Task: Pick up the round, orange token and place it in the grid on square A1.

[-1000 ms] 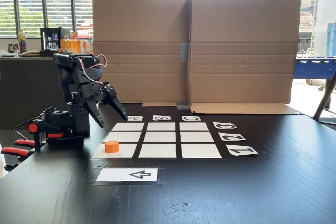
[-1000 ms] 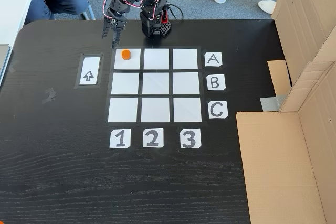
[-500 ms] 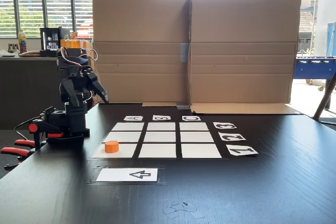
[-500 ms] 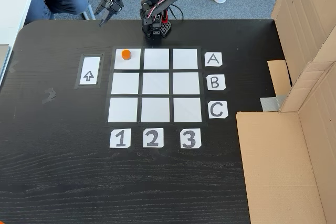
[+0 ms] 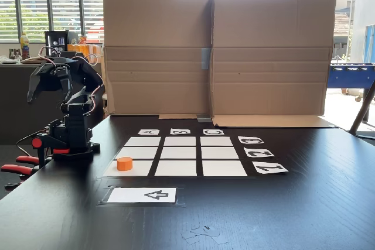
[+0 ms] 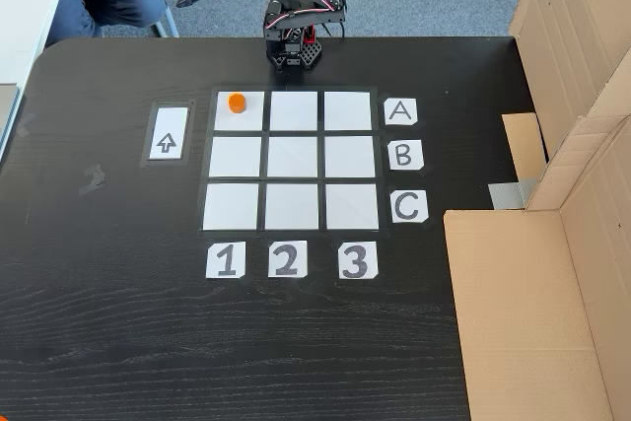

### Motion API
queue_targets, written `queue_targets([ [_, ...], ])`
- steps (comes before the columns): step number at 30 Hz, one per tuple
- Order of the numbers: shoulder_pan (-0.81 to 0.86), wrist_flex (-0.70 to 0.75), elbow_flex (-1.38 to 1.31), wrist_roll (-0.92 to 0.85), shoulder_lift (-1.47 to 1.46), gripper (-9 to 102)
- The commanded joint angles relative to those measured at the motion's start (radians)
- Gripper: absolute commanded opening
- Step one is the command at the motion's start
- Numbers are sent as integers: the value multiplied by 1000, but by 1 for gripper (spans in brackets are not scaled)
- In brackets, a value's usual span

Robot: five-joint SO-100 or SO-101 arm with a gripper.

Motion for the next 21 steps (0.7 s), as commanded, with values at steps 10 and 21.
queue_targets([
  [10,80,104,100,-6,135,28],
  [21,89,133,305,-9,256,27],
])
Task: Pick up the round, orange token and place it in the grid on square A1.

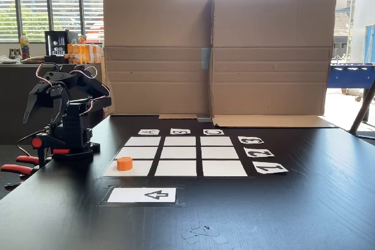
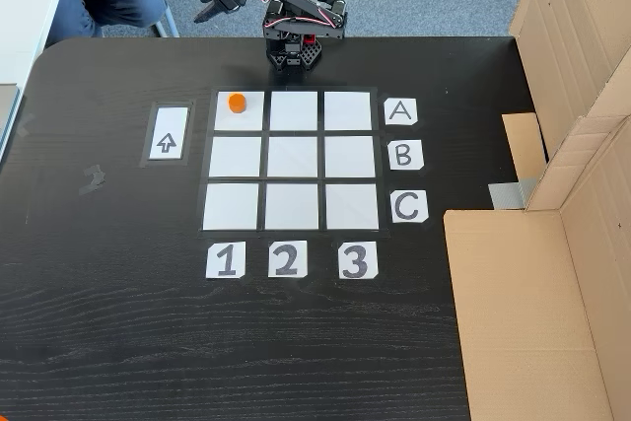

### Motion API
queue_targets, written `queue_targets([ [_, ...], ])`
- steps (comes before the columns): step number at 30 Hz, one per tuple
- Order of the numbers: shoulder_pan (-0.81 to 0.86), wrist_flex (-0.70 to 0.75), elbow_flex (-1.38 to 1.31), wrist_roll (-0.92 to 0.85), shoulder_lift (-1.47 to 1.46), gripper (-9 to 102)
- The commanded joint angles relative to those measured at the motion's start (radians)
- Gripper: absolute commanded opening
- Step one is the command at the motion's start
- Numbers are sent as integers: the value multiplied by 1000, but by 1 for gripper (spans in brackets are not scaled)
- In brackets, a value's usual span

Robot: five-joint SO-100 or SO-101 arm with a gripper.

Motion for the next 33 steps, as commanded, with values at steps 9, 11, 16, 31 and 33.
queue_targets([
  [9,23,-2,176,-5,106,24],
  [11,23,-2,195,-5,112,24],
  [16,23,2,238,0,143,23],
  [31,23,-11,302,3,166,16],
  [33,26,-18,308,3,167,15],
])
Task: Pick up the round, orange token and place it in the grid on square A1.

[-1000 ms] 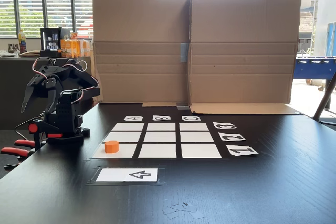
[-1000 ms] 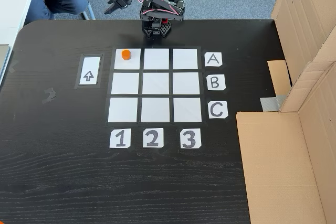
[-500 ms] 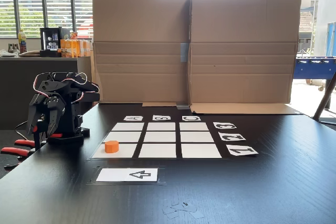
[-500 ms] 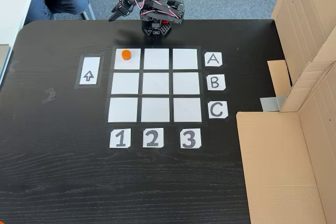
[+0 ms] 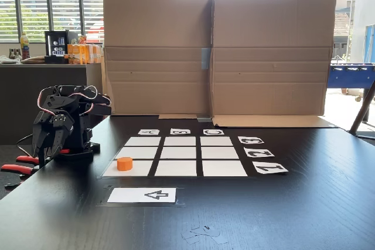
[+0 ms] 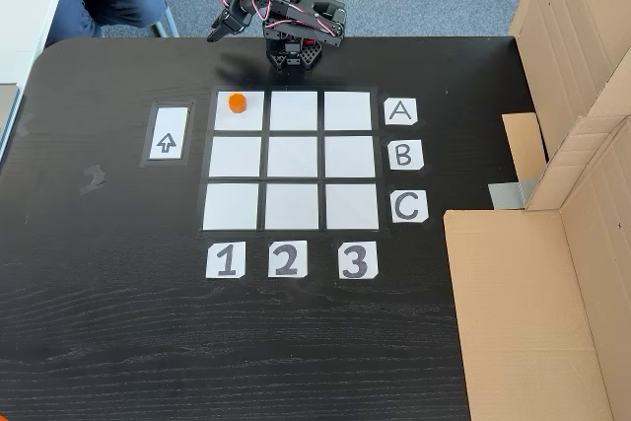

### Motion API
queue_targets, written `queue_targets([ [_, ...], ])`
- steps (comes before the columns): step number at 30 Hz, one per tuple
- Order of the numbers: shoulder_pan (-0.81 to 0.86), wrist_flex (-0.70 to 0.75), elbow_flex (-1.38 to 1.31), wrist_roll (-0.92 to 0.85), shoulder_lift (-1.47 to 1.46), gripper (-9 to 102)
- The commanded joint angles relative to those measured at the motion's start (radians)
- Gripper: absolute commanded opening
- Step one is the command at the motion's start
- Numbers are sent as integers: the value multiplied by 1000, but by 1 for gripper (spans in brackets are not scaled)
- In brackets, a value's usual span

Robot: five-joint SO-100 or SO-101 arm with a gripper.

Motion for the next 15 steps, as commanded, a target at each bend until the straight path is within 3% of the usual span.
queue_targets([
  [1,26,-20,8,0,6,15],
  [15,28,-40,17,-5,8,11],
])
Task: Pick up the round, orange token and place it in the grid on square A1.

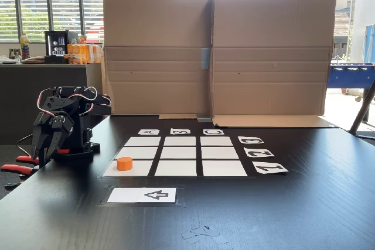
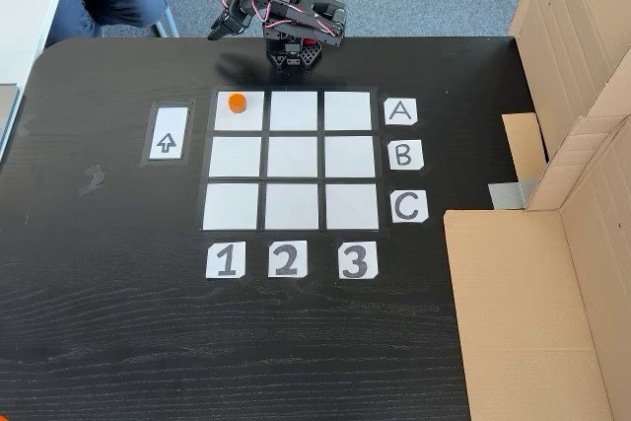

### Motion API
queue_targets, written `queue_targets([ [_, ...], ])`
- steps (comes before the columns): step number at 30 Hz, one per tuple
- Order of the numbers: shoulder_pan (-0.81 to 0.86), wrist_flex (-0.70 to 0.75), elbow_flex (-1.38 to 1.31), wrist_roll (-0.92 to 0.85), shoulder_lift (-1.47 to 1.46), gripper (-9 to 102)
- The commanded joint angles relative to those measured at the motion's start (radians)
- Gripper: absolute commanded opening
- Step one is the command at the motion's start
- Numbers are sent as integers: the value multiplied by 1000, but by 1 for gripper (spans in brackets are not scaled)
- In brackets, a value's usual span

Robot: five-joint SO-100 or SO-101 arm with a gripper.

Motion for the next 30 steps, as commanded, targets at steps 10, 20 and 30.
queue_targets([
  [10,28,-6,2,-5,8,8],
  [20,28,-6,2,-5,8,-1],
  [30,28,-6,2,-5,8,-1],
])
